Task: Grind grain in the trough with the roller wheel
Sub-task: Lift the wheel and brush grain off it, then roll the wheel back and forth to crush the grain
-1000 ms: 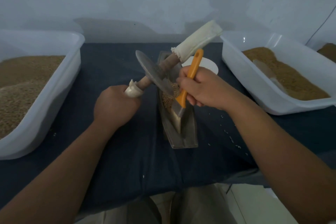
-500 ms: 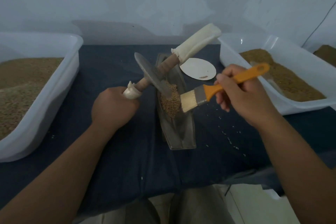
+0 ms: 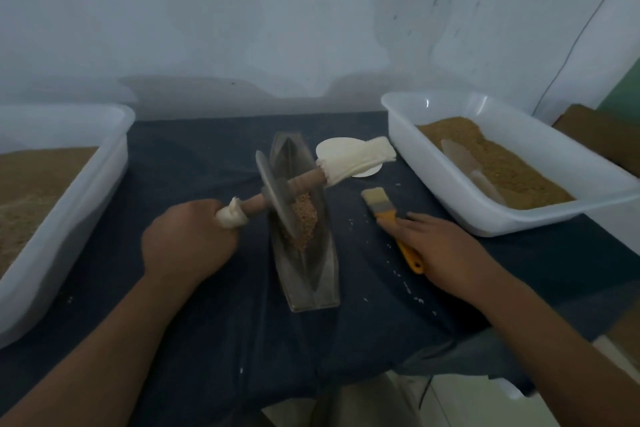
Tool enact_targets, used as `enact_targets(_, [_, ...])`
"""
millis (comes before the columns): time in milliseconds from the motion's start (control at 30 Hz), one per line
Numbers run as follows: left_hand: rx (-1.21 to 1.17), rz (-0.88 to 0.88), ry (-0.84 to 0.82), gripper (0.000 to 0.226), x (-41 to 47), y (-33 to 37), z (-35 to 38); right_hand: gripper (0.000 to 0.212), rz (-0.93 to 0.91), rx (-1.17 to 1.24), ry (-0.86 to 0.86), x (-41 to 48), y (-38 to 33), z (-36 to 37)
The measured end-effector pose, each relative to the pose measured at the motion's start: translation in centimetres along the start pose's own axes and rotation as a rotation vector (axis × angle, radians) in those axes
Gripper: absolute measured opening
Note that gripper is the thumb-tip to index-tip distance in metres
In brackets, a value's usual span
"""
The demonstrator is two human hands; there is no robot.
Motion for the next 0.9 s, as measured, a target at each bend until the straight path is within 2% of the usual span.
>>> enact_targets(100, [0.068, 0.053, 0.039, 0.051, 0.5, 0.6, 0.1, 0.09, 0.015, -0.045, -0.095, 0.0, -0.5, 0.5])
enact_targets(167, [0.102, 0.071, 0.036, 0.048, 0.7, 1.0, 0.3, 0.087, 0.037, -0.032, -0.052, -0.3, -0.8, -0.6])
enact_targets(200, [0.124, 0.077, 0.037, 0.047, 0.8, 1.1, 0.4, 0.08, 0.009, -0.007, 0.071, -0.3, -1.3, -1.8])
enact_targets(267, [0.158, 0.099, 0.03, 0.044, 0.9, 1.2, 0.3, 0.052, -0.114, 0.088, 0.428, -0.3, -2.5, -4.5])
enact_targets(300, [0.164, 0.12, 0.021, 0.042, 1.1, 1.2, 0.2, 0.046, -0.177, 0.108, 0.552, 0.1, -3.1, -5.5])
enact_targets(333, [0.171, 0.148, 0.01, 0.039, 1.3, 1.3, -0.1, 0.05, -0.219, 0.104, 0.596, 0.8, -3.7, -6.3])
enact_targets(400, [0.214, 0.227, -0.022, 0.032, 1.8, 1.7, -1.1, 0.073, -0.208, 0.042, 0.48, 3.4, -4.9, -7.3])
enact_targets(467, [0.273, 0.311, -0.048, 0.032, 2.1, 2.4, -2.4, 0.093, -0.113, -0.055, 0.257, 6.2, -5.4, -7.1])
enact_targets(500, [0.305, 0.349, -0.053, 0.033, 2.2, 2.7, -3.0, 0.091, -0.077, -0.083, 0.184, 7.2, -5.4, -6.9])
enact_targets(533, [0.332, 0.385, -0.06, 0.034, 2.2, 2.9, -3.4, 0.079, -0.054, -0.096, 0.141, 7.9, -5.3, -6.6])
enact_targets(600, [0.394, 0.449, -0.092, 0.038, 2.1, 2.9, -3.6, 0.031, -0.045, -0.136, 0.169, 8.6, -5.2, -5.8])
enact_targets(633, [0.423, 0.478, -0.119, 0.039, 2.2, 2.8, -3.4, 0.02, -0.035, -0.139, 0.204, 8.7, -5.0, -5.5])
enact_targets(700, [0.432, 0.511, -0.208, 0.037, 2.8, 2.8, -2.9, 0.039, -0.04, -0.163, 0.237, 9.4, -4.7, -4.7])
enact_targets(733, [0.401, 0.513, -0.264, 0.034, 3.3, 3.0, -2.6, 0.042, -0.031, -0.159, 0.241, 9.7, -4.7, -4.5])
enact_targets(800, [0.336, 0.513, -0.316, 0.027, 4.6, 3.8, -2.1, 0.03, 0.001, -0.094, 0.237, 11.0, -4.2, -4.3])
enact_targets(867, [0.317, 0.485, -0.258, 0.024, 6.3, 4.8, -2.1, 0.016, 0.083, -0.026, 0.187, 13.0, -3.6, -4.3])
enact_targets(900, [0.324, 0.455, -0.232, 0.025, 7.3, 5.2, -2.2, 0.016, 0.124, -0.012, 0.141, 14.3, -3.4, -4.3])
Point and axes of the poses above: each hand's wrist, its own x-axis towards the middle knuckle, its own z-axis out of the palm, y = z × x, the point moved 4 cm from there along x, towards the middle knuckle, and after that the axes turned 11 degrees about x, right-handed, at the moved point
